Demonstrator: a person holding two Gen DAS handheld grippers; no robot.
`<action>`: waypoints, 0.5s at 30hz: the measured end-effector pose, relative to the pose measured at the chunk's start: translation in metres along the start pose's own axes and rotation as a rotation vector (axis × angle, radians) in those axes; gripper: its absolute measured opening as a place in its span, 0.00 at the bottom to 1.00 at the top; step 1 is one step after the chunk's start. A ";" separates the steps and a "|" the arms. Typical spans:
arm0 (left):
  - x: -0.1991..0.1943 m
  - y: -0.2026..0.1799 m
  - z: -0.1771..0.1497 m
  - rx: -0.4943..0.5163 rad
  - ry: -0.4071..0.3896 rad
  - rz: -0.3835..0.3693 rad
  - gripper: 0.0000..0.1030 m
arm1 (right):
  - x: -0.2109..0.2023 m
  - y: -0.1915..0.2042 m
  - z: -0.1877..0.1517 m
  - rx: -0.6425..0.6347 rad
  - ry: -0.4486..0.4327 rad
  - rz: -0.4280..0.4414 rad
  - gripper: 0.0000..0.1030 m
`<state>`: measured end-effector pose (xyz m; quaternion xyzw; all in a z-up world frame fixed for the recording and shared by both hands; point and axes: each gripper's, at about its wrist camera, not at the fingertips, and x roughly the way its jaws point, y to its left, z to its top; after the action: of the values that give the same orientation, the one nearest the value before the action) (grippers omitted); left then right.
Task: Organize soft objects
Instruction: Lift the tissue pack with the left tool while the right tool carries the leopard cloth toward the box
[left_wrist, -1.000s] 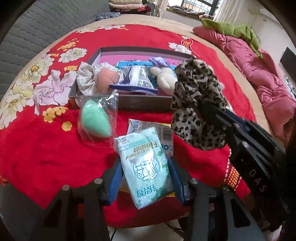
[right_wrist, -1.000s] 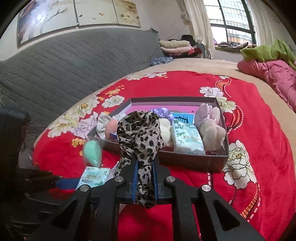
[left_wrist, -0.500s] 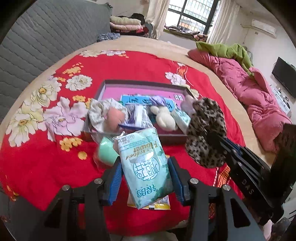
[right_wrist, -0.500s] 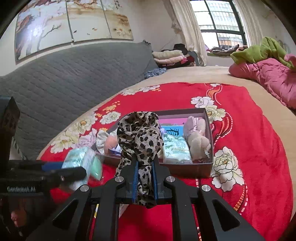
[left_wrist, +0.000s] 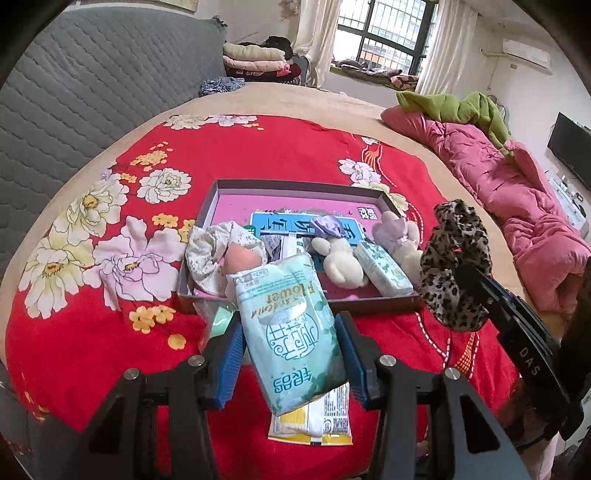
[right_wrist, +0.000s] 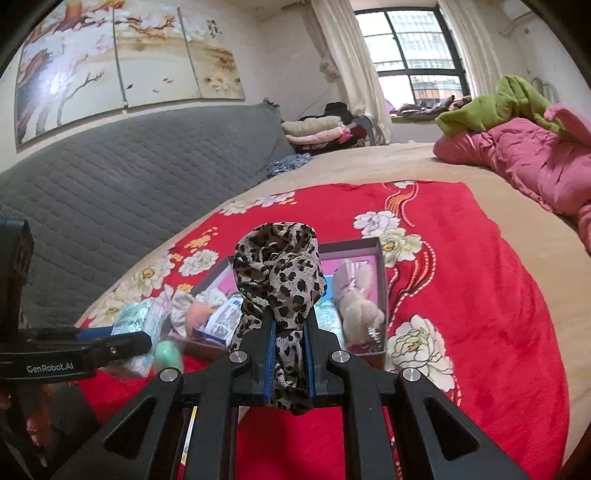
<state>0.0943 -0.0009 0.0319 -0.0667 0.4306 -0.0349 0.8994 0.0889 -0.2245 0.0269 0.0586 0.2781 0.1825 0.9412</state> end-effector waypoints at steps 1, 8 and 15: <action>0.001 0.000 0.002 0.003 -0.001 0.000 0.47 | 0.000 -0.001 0.001 0.002 -0.004 -0.004 0.12; 0.009 0.005 0.016 -0.007 -0.020 -0.002 0.47 | 0.005 -0.006 0.007 0.013 -0.020 -0.020 0.12; 0.026 0.030 0.037 -0.041 -0.026 0.026 0.47 | 0.020 -0.014 0.011 0.019 -0.017 -0.023 0.12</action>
<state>0.1397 0.0292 0.0303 -0.0800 0.4203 -0.0133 0.9038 0.1145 -0.2300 0.0237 0.0661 0.2724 0.1683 0.9450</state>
